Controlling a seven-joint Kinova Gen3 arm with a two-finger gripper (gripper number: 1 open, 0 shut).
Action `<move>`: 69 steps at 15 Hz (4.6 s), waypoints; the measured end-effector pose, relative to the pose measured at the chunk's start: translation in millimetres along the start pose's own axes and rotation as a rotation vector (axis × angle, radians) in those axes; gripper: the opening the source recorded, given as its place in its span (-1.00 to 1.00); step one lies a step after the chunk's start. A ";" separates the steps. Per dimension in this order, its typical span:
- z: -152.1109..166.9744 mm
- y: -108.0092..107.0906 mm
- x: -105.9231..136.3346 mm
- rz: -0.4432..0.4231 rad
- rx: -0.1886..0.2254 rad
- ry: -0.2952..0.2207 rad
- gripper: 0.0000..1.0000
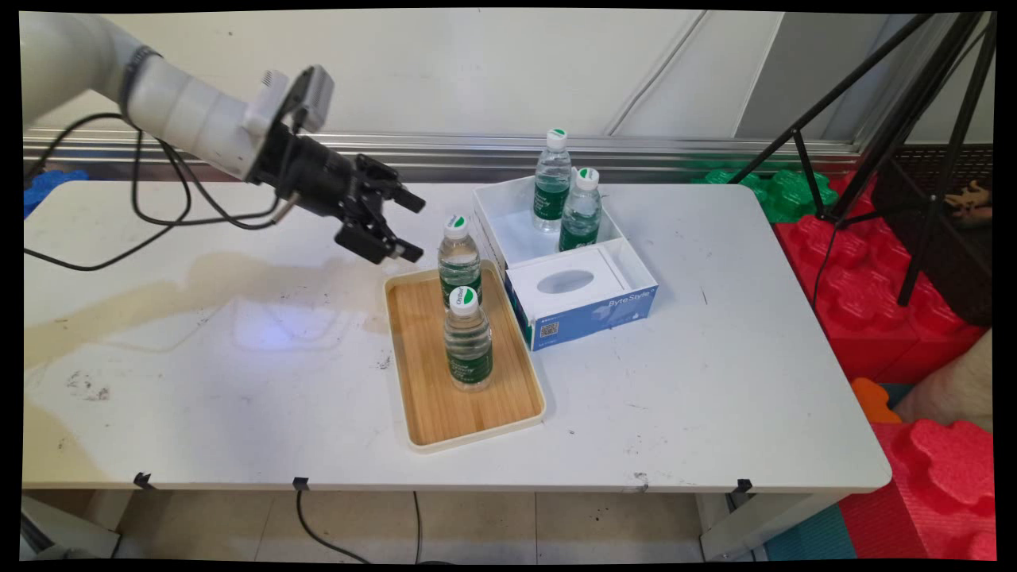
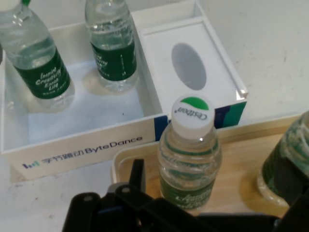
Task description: Pick up the green bottle from the white box, then place the picked object on the tray
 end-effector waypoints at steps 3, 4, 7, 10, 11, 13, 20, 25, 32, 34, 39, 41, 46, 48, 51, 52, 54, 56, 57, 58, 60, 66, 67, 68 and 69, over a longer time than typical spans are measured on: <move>-22.9 3.9 6.5 -0.021 0.010 0.015 1.00; -30.6 4.9 9.4 -0.027 0.015 0.022 1.00; -53.7 5.7 20.2 -0.043 0.034 0.048 1.00; -65.8 3.9 29.5 -0.050 0.048 0.068 1.00; -69.5 2.2 33.6 -0.052 0.055 0.077 1.00; -73.7 -1.6 40.5 -0.054 0.066 0.089 1.00; -56.2 -24.6 70.2 -0.039 0.072 0.125 1.00; -20.8 -38.5 85.8 -0.018 0.061 0.119 1.00; 46.4 -59.2 100.2 0.004 0.032 0.080 1.00; 64.1 -63.6 101.6 0.003 0.024 0.068 1.00; 104.1 -72.7 103.5 -0.005 0.012 0.043 1.00; 124.1 -77.3 103.5 -0.007 0.006 0.028 1.00; 169.0 -87.3 103.9 -0.009 -0.012 -0.001 1.00; 185.1 -92.4 104.5 -0.008 -0.014 -0.009 1.00; 201.0 -98.1 104.1 -0.008 -0.018 -0.017 1.00; 204.4 -99.4 103.9 -0.008 -0.019 -0.019 1.00; 214.5 -102.3 102.6 -0.006 -0.025 -0.026 1.00; 222.5 -104.0 102.4 -0.003 -0.031 -0.028 1.00; 225.3 -104.6 102.3 -0.002 -0.033 -0.029 1.00; 228.8 -105.2 102.5 -0.001 -0.034 -0.030 1.00; 235.3 -106.6 102.8 -0.001 -0.035 -0.031 1.00; 244.9 -108.3 103.6 -0.001 -0.038 -0.030 -1.00; 245.5 -108.3 103.8 -0.001 -0.039 -0.029 -1.00; 246.4 -108.2 104.5 -0.001 -0.041 -0.028 -1.00; 246.8 -108.1 104.7 0.000 -0.041 -0.028 -1.00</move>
